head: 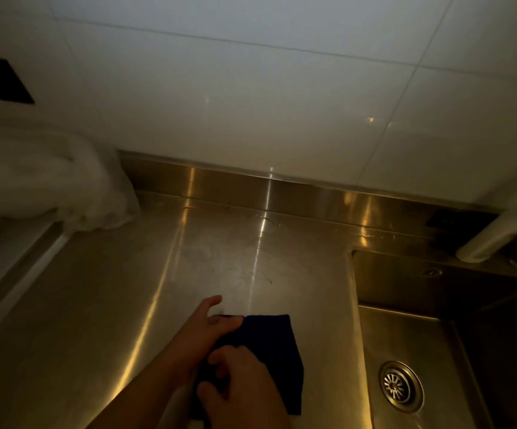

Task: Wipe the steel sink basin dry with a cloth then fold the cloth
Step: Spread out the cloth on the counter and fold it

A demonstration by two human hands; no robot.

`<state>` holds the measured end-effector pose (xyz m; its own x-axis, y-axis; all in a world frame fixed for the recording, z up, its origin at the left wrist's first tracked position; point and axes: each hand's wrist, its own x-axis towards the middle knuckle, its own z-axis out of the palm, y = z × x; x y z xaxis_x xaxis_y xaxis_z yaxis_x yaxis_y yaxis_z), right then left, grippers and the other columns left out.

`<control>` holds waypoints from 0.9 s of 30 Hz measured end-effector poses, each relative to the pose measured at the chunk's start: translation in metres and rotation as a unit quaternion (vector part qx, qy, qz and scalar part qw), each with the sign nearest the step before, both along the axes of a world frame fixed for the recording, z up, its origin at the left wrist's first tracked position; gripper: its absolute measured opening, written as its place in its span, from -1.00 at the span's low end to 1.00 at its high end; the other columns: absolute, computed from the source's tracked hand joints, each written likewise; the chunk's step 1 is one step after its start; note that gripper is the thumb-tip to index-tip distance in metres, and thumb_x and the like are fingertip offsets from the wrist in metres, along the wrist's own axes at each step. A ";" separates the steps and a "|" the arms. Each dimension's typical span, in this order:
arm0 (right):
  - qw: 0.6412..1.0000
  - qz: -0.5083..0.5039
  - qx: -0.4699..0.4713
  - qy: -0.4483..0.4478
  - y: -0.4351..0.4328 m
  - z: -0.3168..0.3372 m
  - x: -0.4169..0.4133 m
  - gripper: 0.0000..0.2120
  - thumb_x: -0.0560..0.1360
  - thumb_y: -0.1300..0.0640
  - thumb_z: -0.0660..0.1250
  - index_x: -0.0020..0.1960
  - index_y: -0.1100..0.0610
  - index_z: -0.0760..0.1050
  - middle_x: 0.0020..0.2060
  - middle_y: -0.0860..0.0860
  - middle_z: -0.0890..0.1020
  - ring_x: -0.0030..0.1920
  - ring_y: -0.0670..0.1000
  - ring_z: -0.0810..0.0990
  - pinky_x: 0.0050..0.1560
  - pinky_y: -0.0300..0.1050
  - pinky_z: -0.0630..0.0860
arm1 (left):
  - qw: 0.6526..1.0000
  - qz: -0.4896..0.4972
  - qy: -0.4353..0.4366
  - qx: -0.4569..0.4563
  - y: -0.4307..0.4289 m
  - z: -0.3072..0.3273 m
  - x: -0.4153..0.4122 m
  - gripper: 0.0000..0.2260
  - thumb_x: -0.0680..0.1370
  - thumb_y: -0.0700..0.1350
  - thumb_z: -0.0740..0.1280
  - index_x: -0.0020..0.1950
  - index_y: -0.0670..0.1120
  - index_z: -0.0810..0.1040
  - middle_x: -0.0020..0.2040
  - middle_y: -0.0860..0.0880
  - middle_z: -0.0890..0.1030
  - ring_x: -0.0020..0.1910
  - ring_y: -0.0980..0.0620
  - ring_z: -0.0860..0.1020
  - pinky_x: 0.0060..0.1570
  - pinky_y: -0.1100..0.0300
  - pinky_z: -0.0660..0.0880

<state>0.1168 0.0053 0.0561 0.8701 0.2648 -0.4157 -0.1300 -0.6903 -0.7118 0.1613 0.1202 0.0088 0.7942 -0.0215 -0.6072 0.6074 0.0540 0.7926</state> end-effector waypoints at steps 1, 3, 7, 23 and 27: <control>0.999 -0.047 0.003 -0.020 -0.004 -0.006 -0.002 -0.76 0.52 0.05 0.25 0.18 -0.12 0.38 0.12 -0.12 0.46 0.11 -0.13 0.49 0.19 -0.25 0.42 | 0.998 0.007 -0.020 0.055 0.006 -0.007 -0.002 -0.48 0.49 -0.16 0.41 0.41 0.00 0.32 -0.03 -0.07 0.64 -0.15 0.07 0.66 -0.20 0.27 0.56; 0.986 -0.136 -0.016 -0.091 -0.018 -0.018 -0.005 -0.76 0.55 0.08 0.20 0.17 -0.17 0.33 0.12 -0.17 0.41 0.15 -0.17 0.43 0.15 -0.31 0.40 | 0.986 0.003 -0.058 0.155 0.008 -0.017 -0.004 -0.57 0.53 -0.14 0.37 0.37 0.01 0.35 -0.04 -0.01 0.59 -0.14 0.11 0.63 -0.16 0.24 0.56; 0.962 -0.079 -0.209 -0.160 -0.036 -0.052 -0.005 -0.50 0.55 0.01 0.21 0.44 -0.16 0.16 0.37 -0.13 0.22 0.38 -0.05 0.20 0.30 -0.20 0.25 | 0.905 -0.164 -0.144 0.365 -0.015 -0.027 -0.005 -0.64 0.51 0.13 0.32 0.27 0.12 0.40 0.10 0.06 0.44 -0.03 0.15 0.52 -0.08 0.30 0.49; 0.945 -0.038 -0.143 -0.291 -0.026 -0.062 -0.030 -0.61 -0.26 -0.12 0.65 -0.55 -0.15 0.52 -0.53 -0.22 0.50 -0.43 -0.26 0.45 -0.45 -0.51 0.32 | 0.889 -0.120 -0.192 0.399 0.004 -0.032 0.022 -0.84 0.55 -0.15 0.31 0.13 -0.05 0.49 0.01 -0.04 0.54 -0.10 0.10 0.53 -0.08 0.21 0.51; 0.955 -0.064 -0.164 -0.240 -0.028 -0.087 -0.032 -0.52 -0.19 0.16 0.70 -0.32 0.00 0.62 -0.41 -0.06 0.56 -0.38 -0.09 0.53 -0.45 -0.40 0.46 | 0.792 -0.245 -0.323 0.457 0.005 -0.047 0.011 -0.65 0.55 -0.08 0.25 0.34 0.08 0.43 0.28 0.07 0.37 0.23 0.10 0.37 0.13 0.21 0.44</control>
